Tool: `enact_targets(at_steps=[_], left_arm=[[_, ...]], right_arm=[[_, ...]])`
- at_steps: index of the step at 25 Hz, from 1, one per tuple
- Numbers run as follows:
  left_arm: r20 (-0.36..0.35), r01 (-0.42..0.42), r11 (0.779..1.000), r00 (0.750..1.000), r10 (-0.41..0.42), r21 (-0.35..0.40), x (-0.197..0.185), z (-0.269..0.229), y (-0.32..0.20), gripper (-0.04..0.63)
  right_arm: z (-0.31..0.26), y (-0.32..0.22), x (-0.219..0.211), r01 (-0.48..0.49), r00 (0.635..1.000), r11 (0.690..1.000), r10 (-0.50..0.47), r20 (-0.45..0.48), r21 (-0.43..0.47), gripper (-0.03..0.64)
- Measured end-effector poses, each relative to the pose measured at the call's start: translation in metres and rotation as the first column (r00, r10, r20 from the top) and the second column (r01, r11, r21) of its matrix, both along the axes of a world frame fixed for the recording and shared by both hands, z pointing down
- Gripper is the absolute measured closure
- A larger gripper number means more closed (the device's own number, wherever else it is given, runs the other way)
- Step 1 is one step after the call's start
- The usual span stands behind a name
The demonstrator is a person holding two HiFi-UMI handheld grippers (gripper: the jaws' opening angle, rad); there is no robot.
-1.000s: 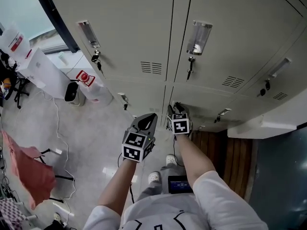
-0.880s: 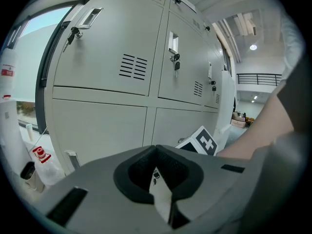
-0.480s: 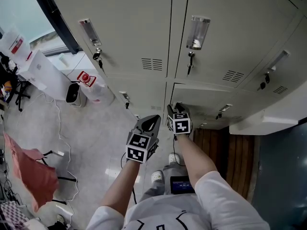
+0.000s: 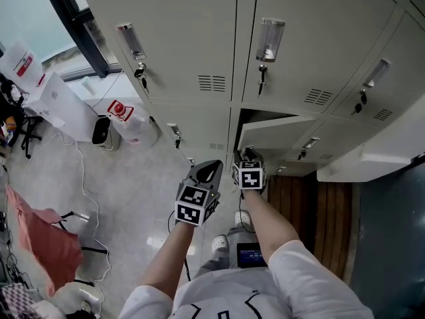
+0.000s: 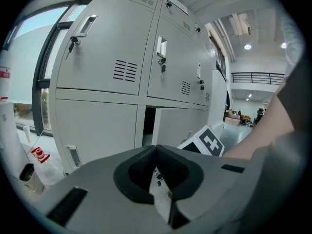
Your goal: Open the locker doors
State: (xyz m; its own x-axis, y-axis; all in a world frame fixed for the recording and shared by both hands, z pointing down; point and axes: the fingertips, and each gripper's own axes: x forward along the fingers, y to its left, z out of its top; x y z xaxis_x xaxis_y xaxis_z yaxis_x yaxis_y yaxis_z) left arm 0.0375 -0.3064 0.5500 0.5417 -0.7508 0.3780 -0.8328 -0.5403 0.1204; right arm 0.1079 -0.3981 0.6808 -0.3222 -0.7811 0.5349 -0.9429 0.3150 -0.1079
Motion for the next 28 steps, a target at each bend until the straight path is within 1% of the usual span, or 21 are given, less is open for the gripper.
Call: enact_targets(at_steps=[3,8,16,18,23,28], left_arm=[[-0.002,-0.004,1.000,1.000,0.004,-0.002,-0.002,0.002,0.007,0.578],[-0.012,-0.017,1.000,1.000,0.017,-0.006,0.001,0.005,0.016,0.578],[-0.016,-0.090,0.996,0.996,0.090,0.007,0.021,-0.001,0.029,0.578],[-0.018,-0.106,0.994,0.994,0.106,0.013,0.028,-0.005,0.029,0.578],[-0.015,-0.147,0.989,0.989,0.147,0.017,0.050,-0.009,0.031,0.578],[-0.018,-0.178,0.984,0.984,0.178,0.009,0.077,-0.010,0.036,0.578]], right_arm=[[0.001,0.009,0.005,-0.007,1.000,1.000,0.007,-0.012,-0.007,0.511],[0.001,0.029,0.013,0.018,0.999,1.000,-0.019,-0.038,-0.013,0.509],[0.002,0.063,0.027,0.049,0.995,0.997,-0.054,-0.089,-0.059,0.502],[0.004,0.072,0.032,0.069,0.992,0.995,-0.076,-0.105,-0.067,0.491],[-0.001,0.093,0.043,0.167,0.969,0.983,-0.178,-0.171,-0.078,0.486],[-0.003,0.113,0.060,0.206,0.959,0.974,-0.220,-0.180,-0.093,0.486]])
